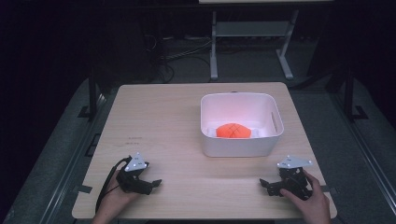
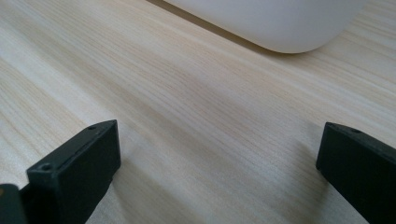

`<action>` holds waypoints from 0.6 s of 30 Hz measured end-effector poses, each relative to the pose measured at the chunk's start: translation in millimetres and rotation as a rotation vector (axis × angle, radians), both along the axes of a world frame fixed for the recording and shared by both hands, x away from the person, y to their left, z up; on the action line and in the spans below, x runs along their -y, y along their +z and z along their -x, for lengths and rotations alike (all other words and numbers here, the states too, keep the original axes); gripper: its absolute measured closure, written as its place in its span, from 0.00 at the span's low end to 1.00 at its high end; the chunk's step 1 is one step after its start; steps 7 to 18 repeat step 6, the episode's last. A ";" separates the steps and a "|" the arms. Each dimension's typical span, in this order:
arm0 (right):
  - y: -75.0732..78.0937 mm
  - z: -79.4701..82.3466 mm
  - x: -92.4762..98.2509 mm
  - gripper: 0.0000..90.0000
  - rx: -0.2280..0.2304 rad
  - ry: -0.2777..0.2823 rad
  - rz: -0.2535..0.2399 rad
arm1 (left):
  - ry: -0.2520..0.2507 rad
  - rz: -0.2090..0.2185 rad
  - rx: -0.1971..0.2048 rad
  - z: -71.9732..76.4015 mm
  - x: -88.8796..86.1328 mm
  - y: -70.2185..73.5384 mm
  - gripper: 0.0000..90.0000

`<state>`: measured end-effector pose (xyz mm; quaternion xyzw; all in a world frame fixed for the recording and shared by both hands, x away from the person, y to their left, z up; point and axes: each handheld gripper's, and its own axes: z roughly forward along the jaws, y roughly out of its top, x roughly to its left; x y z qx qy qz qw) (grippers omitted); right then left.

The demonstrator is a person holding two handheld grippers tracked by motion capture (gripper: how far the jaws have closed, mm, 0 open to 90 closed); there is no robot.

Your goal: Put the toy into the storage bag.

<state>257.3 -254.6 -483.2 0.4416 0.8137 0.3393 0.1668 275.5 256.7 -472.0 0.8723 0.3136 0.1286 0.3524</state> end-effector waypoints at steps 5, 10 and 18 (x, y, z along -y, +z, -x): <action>0.0 0.0 0.0 0.00 0.000 0.000 0.000 | -0.010 0.024 0.021 1.0 -2.8 -2.9 0.14; 0.0 0.0 0.0 0.00 0.000 0.000 0.000 | -0.010 0.024 0.021 1.0 -2.7 -2.9 0.14; 0.0 0.0 0.0 0.00 0.000 0.000 0.000 | -0.010 0.024 0.021 1.0 -2.7 -2.9 0.14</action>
